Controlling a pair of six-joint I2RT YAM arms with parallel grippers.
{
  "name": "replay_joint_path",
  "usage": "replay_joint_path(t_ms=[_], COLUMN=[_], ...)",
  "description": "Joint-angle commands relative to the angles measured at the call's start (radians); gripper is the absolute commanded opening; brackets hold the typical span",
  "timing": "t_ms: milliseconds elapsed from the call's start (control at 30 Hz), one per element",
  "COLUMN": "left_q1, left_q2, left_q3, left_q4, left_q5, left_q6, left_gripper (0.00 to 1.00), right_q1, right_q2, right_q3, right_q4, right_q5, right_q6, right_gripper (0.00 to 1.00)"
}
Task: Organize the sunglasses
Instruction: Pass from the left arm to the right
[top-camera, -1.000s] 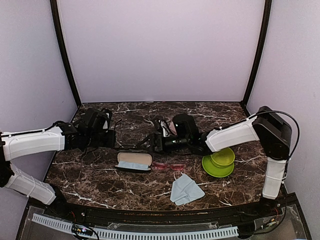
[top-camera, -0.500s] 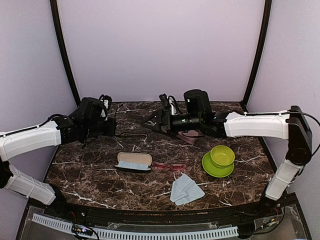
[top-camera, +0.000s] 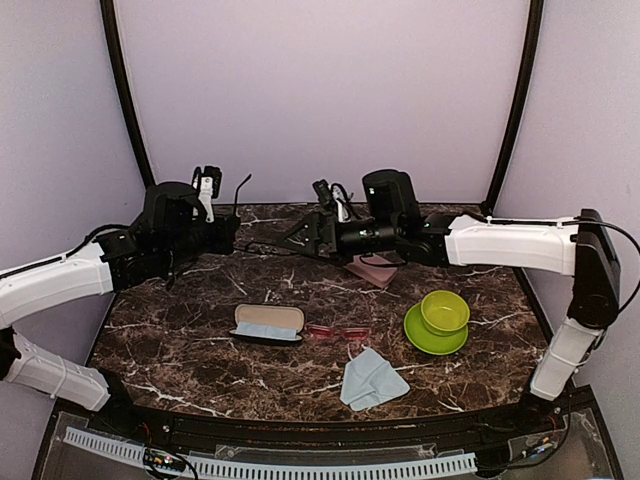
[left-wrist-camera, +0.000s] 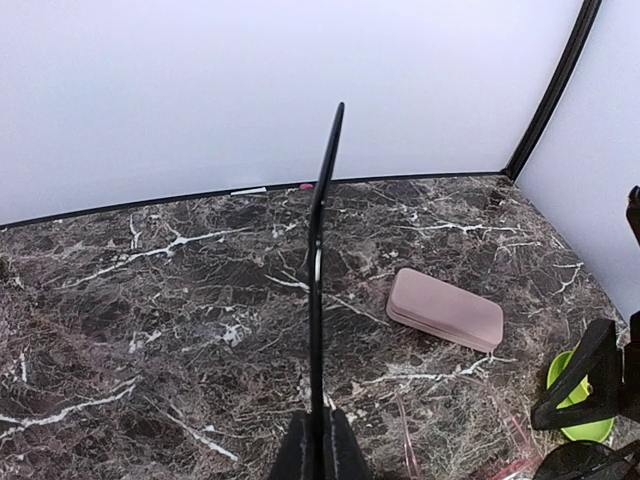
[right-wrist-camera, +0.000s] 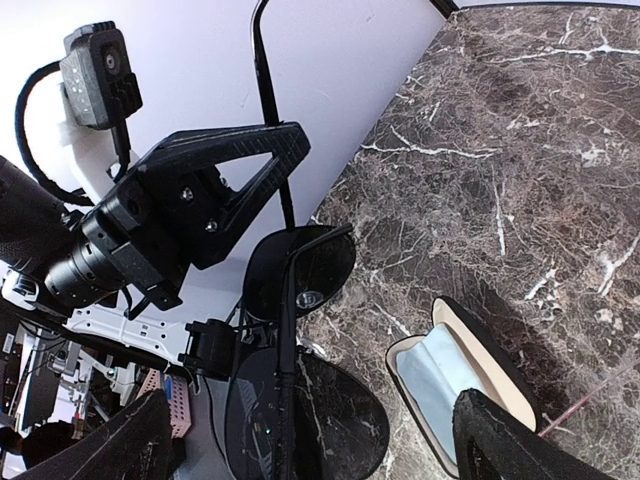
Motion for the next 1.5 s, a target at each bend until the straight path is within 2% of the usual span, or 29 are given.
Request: replay_joint_path(t_ms=[0, 233, 467, 800, 1300, 1467], left_q1=[-0.010, -0.016, -0.022, -0.030, -0.036, -0.037], left_q2=[-0.012, 0.015, 0.028, 0.044, 0.054, 0.053], left_q3=[-0.014, 0.000, 0.000, 0.007, 0.009, 0.005], left_q4=[0.054, 0.047, 0.045, 0.039, 0.028, 0.024], left_q5=[-0.025, -0.033, -0.035, -0.046, -0.046, -0.044], left_q6=[0.006, 0.016, 0.018, 0.025, 0.031, 0.032], left_gripper=[0.00, 0.00, 0.00, 0.00, 0.00, 0.00], right_q1=[-0.002, 0.007, 0.013, 0.018, 0.018, 0.017], right_q2=[0.037, 0.058, 0.073, 0.081, 0.087, 0.092], right_q3=[0.034, 0.036, 0.040, 0.044, 0.056, 0.060], right_q4=[0.008, 0.038, 0.064, 0.071, 0.045, 0.033], right_q5=[-0.026, -0.055, -0.081, -0.088, -0.081, -0.081], right_q6=[-0.011, -0.002, 0.011, 0.015, -0.004, -0.011], right_gripper=[0.95, 0.83, 0.63, 0.63, 0.50, 0.49])
